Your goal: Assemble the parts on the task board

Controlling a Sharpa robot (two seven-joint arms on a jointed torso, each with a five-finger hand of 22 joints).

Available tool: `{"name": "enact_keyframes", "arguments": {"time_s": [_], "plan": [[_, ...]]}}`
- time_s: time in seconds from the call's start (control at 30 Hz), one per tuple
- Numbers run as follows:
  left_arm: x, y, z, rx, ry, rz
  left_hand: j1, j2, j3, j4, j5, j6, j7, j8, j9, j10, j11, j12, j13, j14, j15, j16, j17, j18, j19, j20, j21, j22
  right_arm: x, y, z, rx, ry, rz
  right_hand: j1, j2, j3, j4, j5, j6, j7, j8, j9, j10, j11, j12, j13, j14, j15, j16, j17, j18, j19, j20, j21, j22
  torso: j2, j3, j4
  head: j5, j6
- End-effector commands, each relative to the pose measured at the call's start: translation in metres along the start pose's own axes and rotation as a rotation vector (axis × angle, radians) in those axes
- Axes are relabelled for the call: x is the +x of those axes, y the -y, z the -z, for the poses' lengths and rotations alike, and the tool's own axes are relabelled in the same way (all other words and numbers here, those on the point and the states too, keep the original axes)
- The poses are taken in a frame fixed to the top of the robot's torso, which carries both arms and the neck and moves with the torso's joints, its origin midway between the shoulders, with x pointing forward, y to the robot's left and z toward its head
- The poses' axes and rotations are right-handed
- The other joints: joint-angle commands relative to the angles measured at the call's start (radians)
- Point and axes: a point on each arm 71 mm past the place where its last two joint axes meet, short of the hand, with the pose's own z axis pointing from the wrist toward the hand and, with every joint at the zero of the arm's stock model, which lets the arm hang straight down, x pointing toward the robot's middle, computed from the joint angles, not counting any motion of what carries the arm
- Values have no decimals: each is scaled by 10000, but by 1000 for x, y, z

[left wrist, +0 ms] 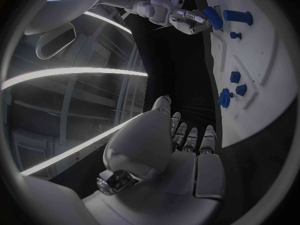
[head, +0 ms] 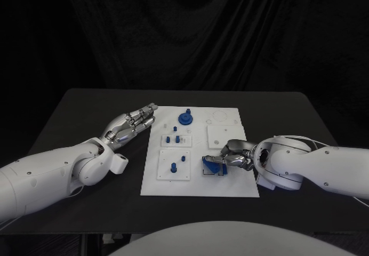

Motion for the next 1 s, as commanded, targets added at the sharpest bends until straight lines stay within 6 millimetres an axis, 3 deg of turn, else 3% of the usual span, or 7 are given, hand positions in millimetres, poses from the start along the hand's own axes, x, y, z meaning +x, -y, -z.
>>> {"name": "enact_keyframes", "arguments": {"time_s": [0.03,0.17,0.43,0.73,0.83,0.9,1.0], "plan": [[2,0,0,97,-98,158,79,-10,58,22,62,93,7,59,13,-5,50,37,13,-4,102,-36,-14,100,-1,100,-13,0,-2,-2,1,-293,303,-109,-164,151,-160,3,-64,166,-67,232,190,1042,-108,27,2628,822,-113,-3,1372,49,542,-110,51,2260,2,10,0,-6,0],[2,-1,0,83,-90,157,81,3,77,18,59,138,36,68,18,-5,44,42,13,-4,122,-36,-14,98,2,114,-11,7,-3,-3,2,-410,338,-205,-516,408,-531,3,-38,438,-208,480,419,1042,-236,27,2628,833,-221,22,1423,41,557,-219,81,2271,1,15,-4,18,0],[1,-1,0,57,-76,153,83,8,87,15,61,152,46,71,19,-4,44,47,14,-4,134,-36,-14,97,2,120,-11,6,-3,-3,1,-521,355,-392,-631,521,-725,-2,-14,429,-226,428,435,1042,-263,27,2628,831,-251,18,1412,38,561,-255,89,2274,-3,4,-14,50,0],[2,-1,0,35,-91,166,87,9,102,6,57,181,64,77,21,0,45,58,16,-4,155,-36,-14,95,4,132,-10,9,-3,-3,0,-596,254,-550,-572,740,-979,-12,-27,242,-153,80,289,1042,-210,27,2628,833,-219,23,1422,35,563,-250,94,2276,4,1,9,42,0],[2,-1,0,29,-94,168,89,8,106,3,56,186,67,79,21,0,45,58,15,-4,160,-36,-14,94,5,135,-9,10,-3,-4,0,-683,257,-577,-440,814,-1159,-16,-15,121,-65,-254,80,1042,-133,27,2628,834,-159,26,1427,35,559,-203,90,2274,3,-3,14,43,0],[2,-2,0,25,-97,171,89,8,106,3,56,186,67,79,21,0,45,58,15,-4,160,-36,-14,94,5,135,-9,10,-3,-4,1,-810,313,-516,-214,764,-1243,-45,8,159,-39,-380,-13,1042,-106,27,2628,834,-132,29,1431,34,562,-176,95,2276,5,-6,16,45,0],[2,-2,0,16,-102,176,93,6,114,-5,55,192,73,80,21,3,45,66,17,-4,175,-36,-14,92,5,141,-10,7,-4,-6,2,-1098,458,-104,1307,282,-1297,-569,433,175,-2,-492,-60,1042,-66,27,2628,834,-91,33,1433,31,568,-122,111,2281,7,-10,11,69,0]]}}
